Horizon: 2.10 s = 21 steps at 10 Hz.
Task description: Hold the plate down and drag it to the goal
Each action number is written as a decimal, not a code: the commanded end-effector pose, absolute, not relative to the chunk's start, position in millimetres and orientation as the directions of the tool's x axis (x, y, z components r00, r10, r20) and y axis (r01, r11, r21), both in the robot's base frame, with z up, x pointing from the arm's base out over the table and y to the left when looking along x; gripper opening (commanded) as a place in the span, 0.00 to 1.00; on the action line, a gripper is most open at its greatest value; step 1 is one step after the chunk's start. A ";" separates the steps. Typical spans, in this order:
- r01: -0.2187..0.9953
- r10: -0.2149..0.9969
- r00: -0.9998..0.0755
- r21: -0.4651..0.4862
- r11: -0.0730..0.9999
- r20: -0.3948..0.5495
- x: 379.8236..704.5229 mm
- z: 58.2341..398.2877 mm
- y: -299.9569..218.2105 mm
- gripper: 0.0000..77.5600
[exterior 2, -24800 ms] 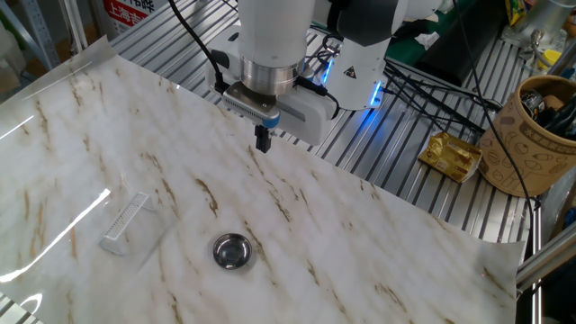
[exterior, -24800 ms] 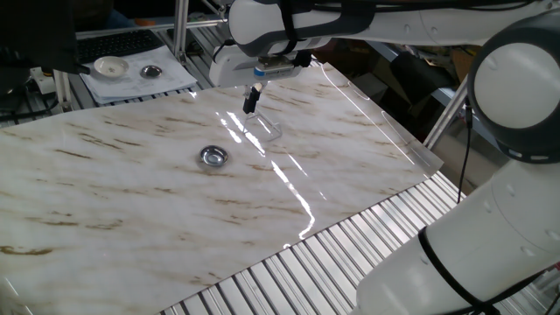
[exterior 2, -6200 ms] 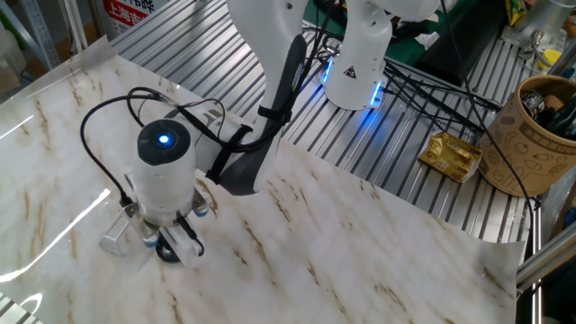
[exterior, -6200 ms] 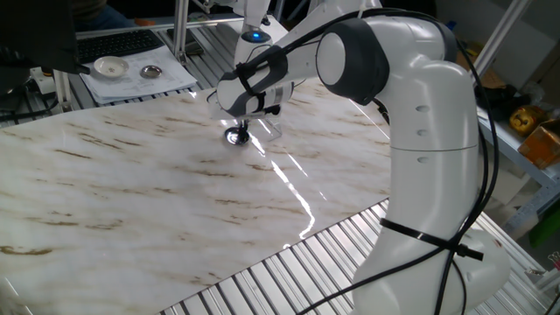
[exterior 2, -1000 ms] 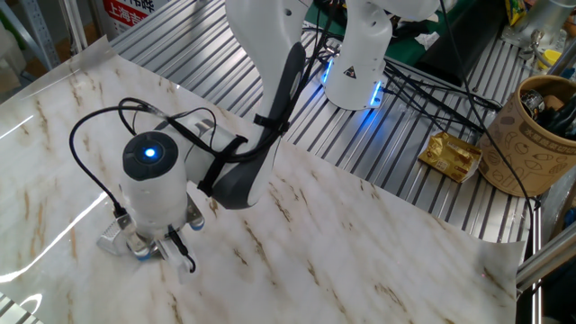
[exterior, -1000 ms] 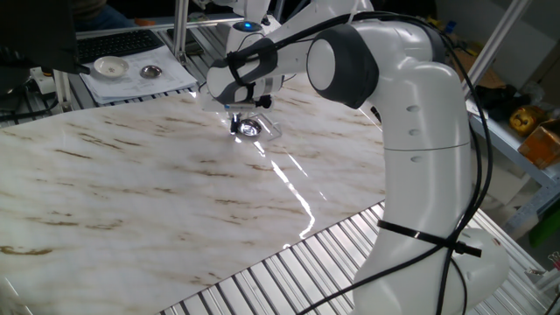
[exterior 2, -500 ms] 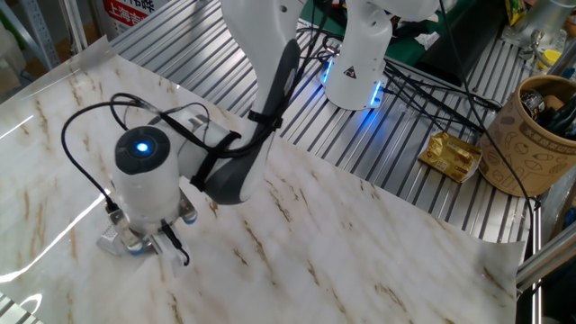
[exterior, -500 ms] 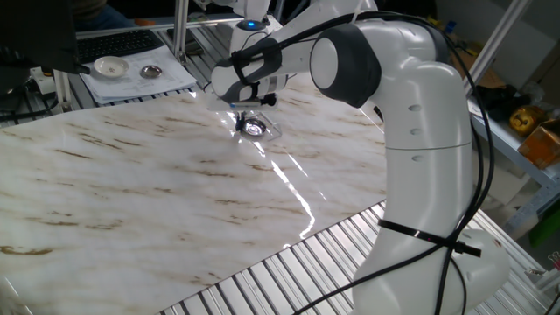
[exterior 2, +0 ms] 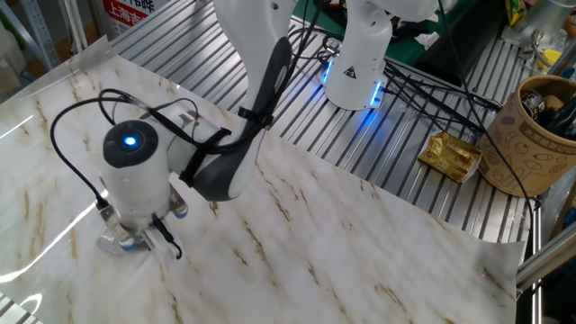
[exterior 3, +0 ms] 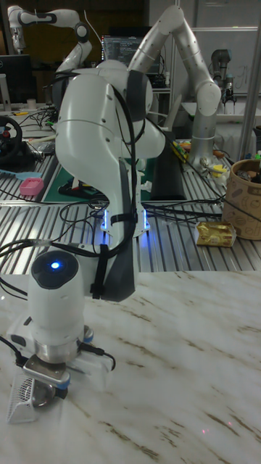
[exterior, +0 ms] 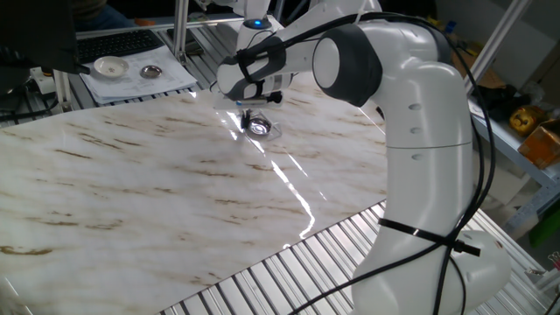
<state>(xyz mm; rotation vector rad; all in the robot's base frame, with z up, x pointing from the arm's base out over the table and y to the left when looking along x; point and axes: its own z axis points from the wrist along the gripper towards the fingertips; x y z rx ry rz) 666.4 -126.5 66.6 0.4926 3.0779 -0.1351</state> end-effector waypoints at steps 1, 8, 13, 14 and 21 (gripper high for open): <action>0.301 0.299 -0.954 -0.081 0.950 -0.033 668.1 69.9 -132.3 0.00; 0.358 0.358 -0.934 -0.059 0.932 -0.001 659.3 86.6 -111.0 0.00; 0.345 0.347 -0.938 -0.062 0.937 0.022 633.9 117.3 -88.6 0.00; 0.305 0.307 -0.951 -0.062 0.950 0.026 622.2 132.7 -88.1 0.00; 0.190 0.192 -0.980 -0.044 0.981 0.058 580.3 180.1 -91.2 0.00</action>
